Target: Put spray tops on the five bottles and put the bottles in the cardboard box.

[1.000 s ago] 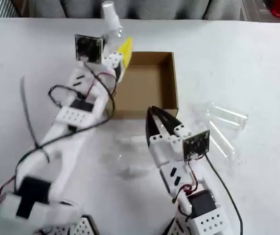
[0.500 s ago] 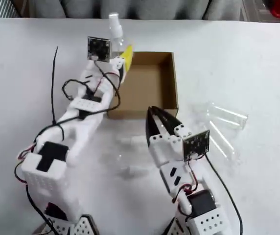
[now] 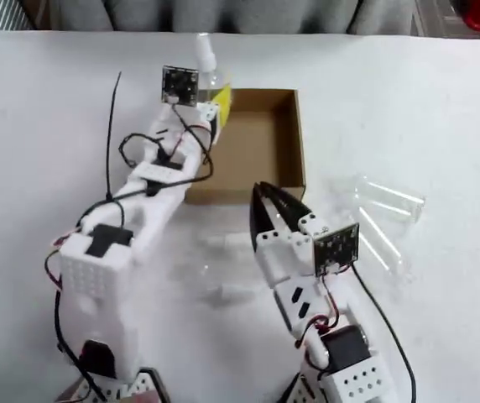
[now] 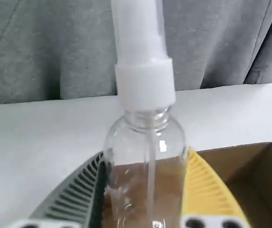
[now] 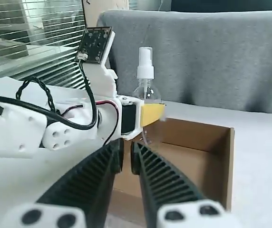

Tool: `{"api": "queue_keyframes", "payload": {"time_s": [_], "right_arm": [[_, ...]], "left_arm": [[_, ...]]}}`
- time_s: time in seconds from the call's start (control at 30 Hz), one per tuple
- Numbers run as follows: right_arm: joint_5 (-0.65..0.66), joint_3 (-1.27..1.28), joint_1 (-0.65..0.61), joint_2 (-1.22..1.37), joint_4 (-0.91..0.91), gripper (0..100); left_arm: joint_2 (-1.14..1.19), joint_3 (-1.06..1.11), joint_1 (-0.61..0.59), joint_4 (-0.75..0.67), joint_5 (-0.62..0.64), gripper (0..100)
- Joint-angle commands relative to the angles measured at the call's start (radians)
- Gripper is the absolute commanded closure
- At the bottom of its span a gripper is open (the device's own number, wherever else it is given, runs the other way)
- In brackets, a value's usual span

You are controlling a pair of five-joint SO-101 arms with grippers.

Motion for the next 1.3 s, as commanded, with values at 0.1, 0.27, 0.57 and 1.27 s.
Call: {"api": "queue_keyframes", "payload": {"time_s": [0.1, 0.27, 0.57, 1.27], "right_arm": [[-0.008, -0.006, 0.008, -0.005, 0.004, 98.2], [-0.009, -0.006, 0.008, -0.004, 0.004, 98.2], [-0.009, -0.006, 0.008, -0.002, 0.004, 98.2], [-0.005, 0.009, 0.008, -0.008, 0.002, 98.2]], "left_arm": [[0.031, -0.123, -0.007, -0.035, -0.015, 98], [0.061, -0.135, -0.007, -0.035, -0.017, 98], [0.07, -0.126, -0.015, -0.035, -0.017, 98], [0.07, -0.049, -0.022, -0.031, -0.008, 70]]}}
